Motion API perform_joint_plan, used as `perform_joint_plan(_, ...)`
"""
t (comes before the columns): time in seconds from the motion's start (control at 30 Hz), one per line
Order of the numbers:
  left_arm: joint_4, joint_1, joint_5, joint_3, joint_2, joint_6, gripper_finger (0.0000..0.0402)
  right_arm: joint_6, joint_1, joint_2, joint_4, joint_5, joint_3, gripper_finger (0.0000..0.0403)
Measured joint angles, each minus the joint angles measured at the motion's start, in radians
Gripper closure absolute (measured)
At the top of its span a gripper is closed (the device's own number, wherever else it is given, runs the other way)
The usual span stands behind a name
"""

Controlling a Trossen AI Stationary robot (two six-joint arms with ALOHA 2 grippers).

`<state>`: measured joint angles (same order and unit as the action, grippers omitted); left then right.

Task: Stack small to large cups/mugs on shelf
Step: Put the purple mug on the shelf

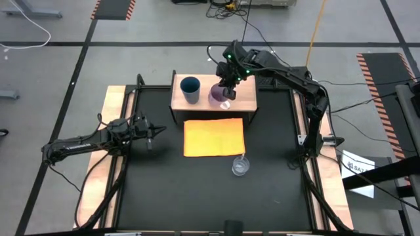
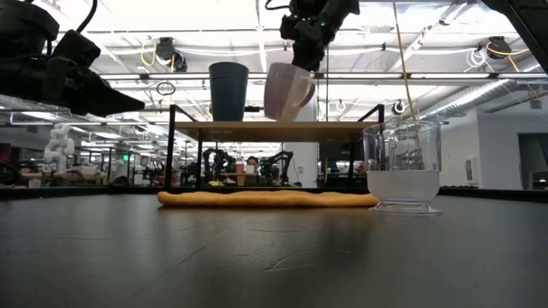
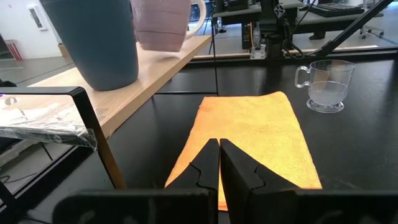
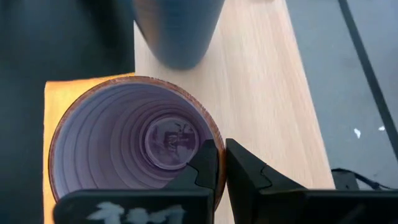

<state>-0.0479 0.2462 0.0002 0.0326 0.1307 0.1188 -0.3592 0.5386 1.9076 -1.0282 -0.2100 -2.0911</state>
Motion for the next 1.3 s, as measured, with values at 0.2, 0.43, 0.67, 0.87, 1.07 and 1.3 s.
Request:
perform_joint_plan(0.2, 0.000, 0.000, 0.000, 0.000, 0.000, -0.002, 0.0385, -0.005, -0.004, 0.000, 0.032, -0.001, 0.010, 0.0395)
perform_joint_plan(0.43, 0.000, 0.000, 0.000, 0.000, 0.000, -0.001, 0.0385, -0.010, -0.004, 0.000, 0.021, -0.001, 0.010, 0.0395)
perform_joint_plan(0.67, 0.000, 0.000, 0.000, 0.000, 0.000, 0.000, 0.0385, -0.008, -0.001, 0.000, 0.008, -0.001, 0.010, 0.0395)
perform_joint_plan(0.87, 0.000, 0.000, 0.001, 0.000, 0.000, 0.000, 0.0385, -0.005, 0.010, 0.000, -0.010, 0.005, 0.010, 0.0394)
perform_joint_plan(1.07, 0.000, 0.000, 0.000, 0.000, 0.000, 0.000, 0.0385, -0.007, 0.027, 0.000, -0.013, 0.005, 0.010, 0.0394)
perform_joint_plan(1.3, 0.000, 0.000, 0.000, 0.000, 0.000, 0.001, 0.0385, -0.017, 0.031, 0.000, -0.009, 0.007, 0.010, 0.0394)
